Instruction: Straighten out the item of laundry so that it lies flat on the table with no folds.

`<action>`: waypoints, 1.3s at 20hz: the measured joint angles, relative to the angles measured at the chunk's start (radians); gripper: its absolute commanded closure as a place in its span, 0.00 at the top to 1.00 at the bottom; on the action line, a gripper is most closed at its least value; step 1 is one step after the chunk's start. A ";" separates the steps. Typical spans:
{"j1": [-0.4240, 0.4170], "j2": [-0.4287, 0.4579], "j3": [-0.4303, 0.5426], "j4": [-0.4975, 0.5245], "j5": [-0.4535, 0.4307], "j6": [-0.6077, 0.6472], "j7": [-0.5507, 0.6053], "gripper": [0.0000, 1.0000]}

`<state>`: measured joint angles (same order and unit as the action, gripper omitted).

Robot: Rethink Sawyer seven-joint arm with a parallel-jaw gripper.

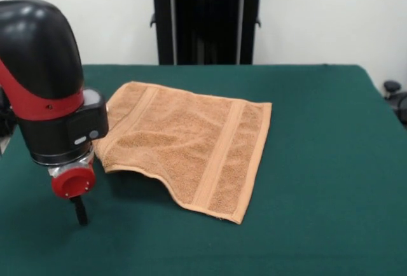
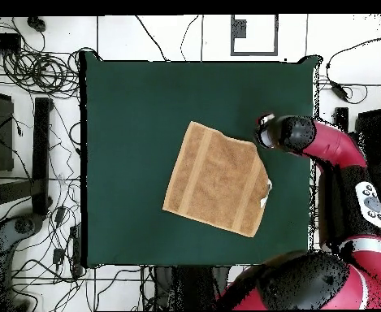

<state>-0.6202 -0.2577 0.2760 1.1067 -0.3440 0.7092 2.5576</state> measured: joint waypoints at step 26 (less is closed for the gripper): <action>0.067 -0.026 -0.117 0.091 0.107 -0.177 0.000 1.00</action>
<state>-0.5529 -0.2840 0.1586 1.1978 -0.2369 0.5325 2.5576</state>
